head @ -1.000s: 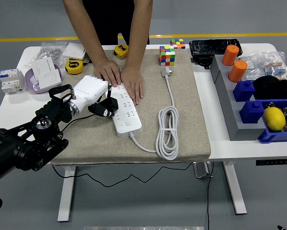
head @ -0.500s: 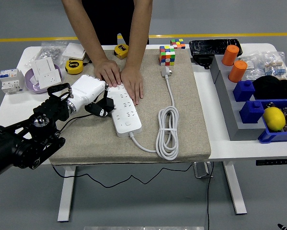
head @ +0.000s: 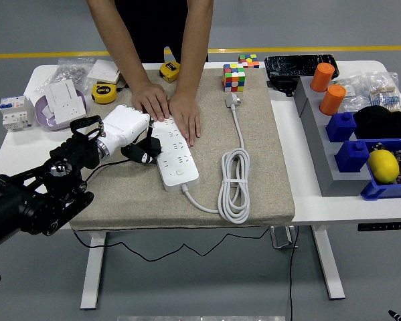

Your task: Pick up the plug,place it near the board,insert it into the board,press the button

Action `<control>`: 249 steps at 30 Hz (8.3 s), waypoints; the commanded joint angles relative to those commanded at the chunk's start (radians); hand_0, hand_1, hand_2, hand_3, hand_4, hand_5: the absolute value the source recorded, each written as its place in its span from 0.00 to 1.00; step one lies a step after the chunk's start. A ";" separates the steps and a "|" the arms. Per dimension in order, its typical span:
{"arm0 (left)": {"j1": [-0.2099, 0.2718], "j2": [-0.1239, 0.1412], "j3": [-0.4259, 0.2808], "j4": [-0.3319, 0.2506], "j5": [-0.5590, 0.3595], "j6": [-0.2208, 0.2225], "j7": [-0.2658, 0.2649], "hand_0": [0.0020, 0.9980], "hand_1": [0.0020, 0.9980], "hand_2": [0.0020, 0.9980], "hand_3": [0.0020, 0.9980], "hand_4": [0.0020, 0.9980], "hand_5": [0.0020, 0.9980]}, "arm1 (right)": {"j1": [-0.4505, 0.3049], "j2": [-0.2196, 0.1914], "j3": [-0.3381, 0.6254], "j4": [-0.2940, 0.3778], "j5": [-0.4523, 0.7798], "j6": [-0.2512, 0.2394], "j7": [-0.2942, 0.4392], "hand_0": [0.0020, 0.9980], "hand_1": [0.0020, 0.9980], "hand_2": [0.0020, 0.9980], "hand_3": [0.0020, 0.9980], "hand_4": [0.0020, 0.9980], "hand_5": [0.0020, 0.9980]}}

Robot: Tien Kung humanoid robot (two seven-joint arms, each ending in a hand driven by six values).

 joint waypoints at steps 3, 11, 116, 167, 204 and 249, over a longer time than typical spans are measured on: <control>0.000 0.001 -0.005 -0.002 -0.005 -0.022 0.004 0.29 0.22 0.24 0.26 0.81 0.25 | 0.000 -0.001 0.001 0.000 0.000 0.001 -0.001 1.00 0.85 0.79 0.81 1.00 0.98; 0.006 0.005 -0.021 -0.007 -0.051 -0.067 0.002 0.69 0.81 0.75 0.74 1.00 0.65 | -0.001 -0.001 0.000 0.000 0.004 0.006 -0.005 1.00 0.86 0.80 0.81 1.00 0.98; 0.463 -0.010 -0.469 -0.578 -0.499 -0.260 0.205 1.00 0.97 0.91 0.86 1.00 1.00 | -0.007 0.005 0.014 0.000 0.011 0.001 0.009 1.00 0.85 0.79 0.81 1.00 0.99; 0.374 0.009 -0.399 -0.538 -0.251 -0.237 0.236 1.00 0.93 0.85 0.78 1.00 1.00 | -0.005 0.003 0.010 0.000 0.011 -0.002 0.007 1.00 0.85 0.79 0.81 1.00 0.99; 0.321 -0.018 -0.362 -0.494 -0.204 -0.249 0.247 0.98 0.92 0.85 0.78 1.00 1.00 | -0.005 0.003 0.011 0.000 0.008 -0.001 0.006 1.00 0.85 0.79 0.81 1.00 1.00; 0.439 0.112 -0.469 -0.772 -0.778 -0.615 0.501 0.15 0.04 0.17 0.94 0.36 0.05 | 0.006 0.000 0.010 0.000 0.020 -0.017 0.003 1.00 0.85 0.79 0.81 1.00 1.00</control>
